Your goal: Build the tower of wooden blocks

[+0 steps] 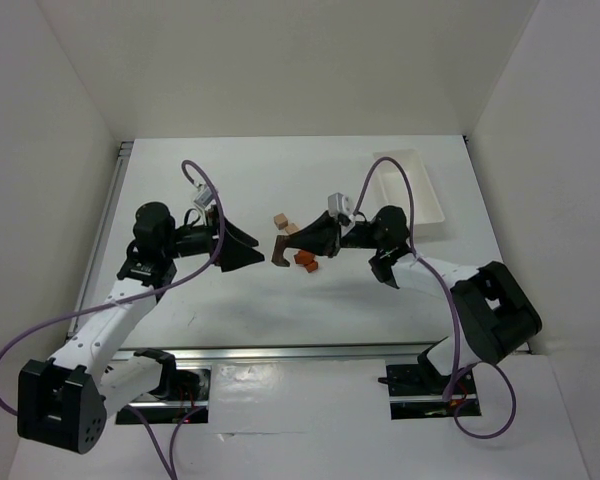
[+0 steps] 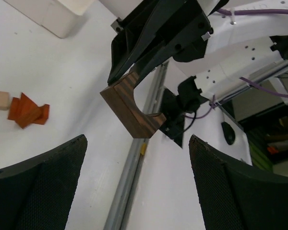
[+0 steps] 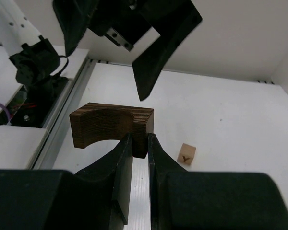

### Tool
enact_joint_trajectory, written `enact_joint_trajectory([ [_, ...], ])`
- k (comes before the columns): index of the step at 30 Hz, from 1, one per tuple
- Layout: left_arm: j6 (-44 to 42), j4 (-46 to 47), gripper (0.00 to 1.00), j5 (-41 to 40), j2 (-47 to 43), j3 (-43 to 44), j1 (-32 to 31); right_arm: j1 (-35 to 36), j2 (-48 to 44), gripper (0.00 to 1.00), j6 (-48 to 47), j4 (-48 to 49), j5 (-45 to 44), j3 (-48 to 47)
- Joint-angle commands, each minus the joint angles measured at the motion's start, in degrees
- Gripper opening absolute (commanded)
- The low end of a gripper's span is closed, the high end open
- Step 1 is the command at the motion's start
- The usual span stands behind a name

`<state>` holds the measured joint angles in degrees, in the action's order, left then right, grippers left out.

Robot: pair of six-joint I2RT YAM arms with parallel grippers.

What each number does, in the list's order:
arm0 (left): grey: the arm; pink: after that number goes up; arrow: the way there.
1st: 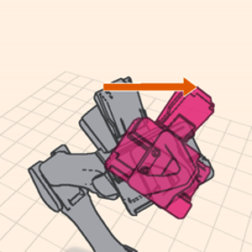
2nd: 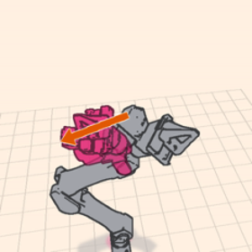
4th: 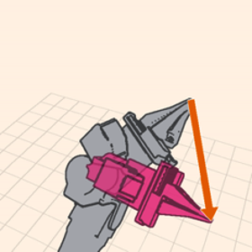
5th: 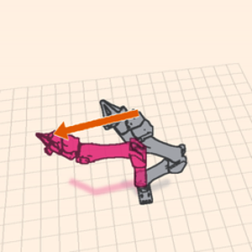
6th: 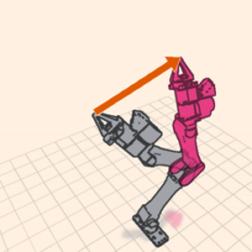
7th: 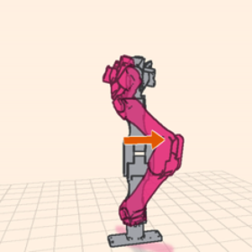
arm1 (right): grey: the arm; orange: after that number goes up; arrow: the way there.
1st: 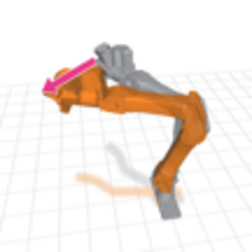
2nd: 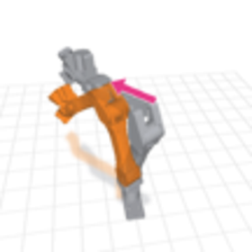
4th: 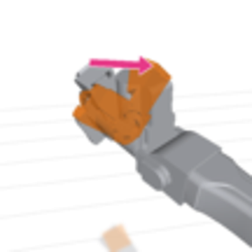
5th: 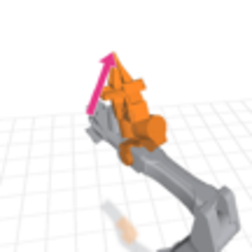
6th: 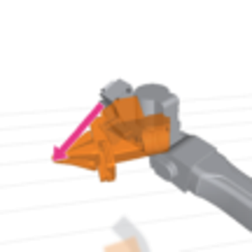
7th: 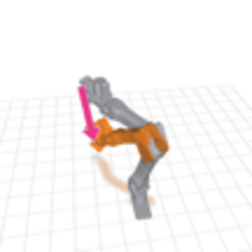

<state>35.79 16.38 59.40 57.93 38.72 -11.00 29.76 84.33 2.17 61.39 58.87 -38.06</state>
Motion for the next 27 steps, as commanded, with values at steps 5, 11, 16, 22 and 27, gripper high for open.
enact_joint_trajectory([
  [5,5.69,13.40,0.91,8.89,1.31,-0.93,0.28,0.83,-2.16,0.00,3.63,16.84,6.78,0.36],
  [11,8.95,17.90,0.88,9.77,2.54,-1.45,-1.38,3.38,0.65,0.00,3.71,21.57,5.82,-1.39],
  [16,9.47,18.42,0.84,9.25,3.68,-1.45,-2.00,4.51,2.85,0.00,5.21,25.63,5.11,-3.06],
  [22,8.33,16.23,0.84,8.72,4.82,-0.84,-2.53,4.52,4.70,0.00,6.52,29.04,3.97,-4.83],
  [27,9.38,17.02,0.84,9.86,5.88,-0.84,-3.06,4.52,4.70,0.00,5.39,29.05,4.50,-5.97],
])
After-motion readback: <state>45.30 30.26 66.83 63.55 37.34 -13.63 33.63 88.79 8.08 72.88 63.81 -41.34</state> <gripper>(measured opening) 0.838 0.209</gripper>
